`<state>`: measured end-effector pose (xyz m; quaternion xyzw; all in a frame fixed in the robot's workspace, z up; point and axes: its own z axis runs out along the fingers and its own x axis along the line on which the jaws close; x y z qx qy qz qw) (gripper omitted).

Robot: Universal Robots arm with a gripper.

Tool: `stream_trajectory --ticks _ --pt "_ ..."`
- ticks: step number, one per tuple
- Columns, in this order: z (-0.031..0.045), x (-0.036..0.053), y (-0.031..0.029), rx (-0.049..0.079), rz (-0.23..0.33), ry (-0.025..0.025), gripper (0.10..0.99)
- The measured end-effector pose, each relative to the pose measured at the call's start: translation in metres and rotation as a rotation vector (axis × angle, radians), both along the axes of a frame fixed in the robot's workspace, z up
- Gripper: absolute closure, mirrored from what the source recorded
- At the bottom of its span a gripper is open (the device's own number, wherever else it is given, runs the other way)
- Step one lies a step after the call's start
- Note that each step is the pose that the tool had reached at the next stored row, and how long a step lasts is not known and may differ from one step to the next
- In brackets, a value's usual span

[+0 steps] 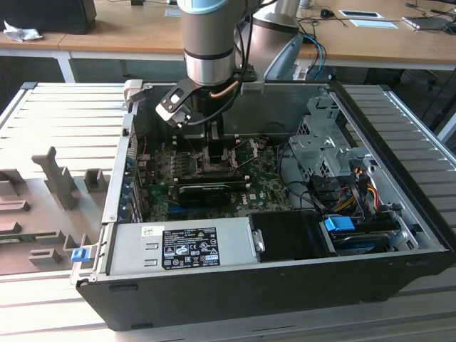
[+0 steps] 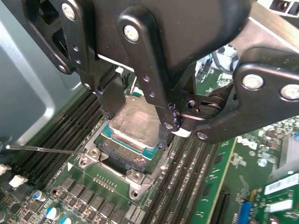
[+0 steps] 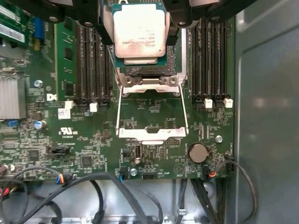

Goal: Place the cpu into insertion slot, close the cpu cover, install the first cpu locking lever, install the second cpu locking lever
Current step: 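Place the cpu into insertion slot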

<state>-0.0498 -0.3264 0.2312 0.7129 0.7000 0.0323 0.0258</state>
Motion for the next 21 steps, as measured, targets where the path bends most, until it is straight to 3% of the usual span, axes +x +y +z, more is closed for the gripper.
stream_trajectory --ticks 11,21 --pt "-0.0245 -0.0011 0.0059 0.0 -0.006 0.0001 0.557" --pt "-0.0281 0.0007 0.008 0.0 -0.02 0.0 0.557"
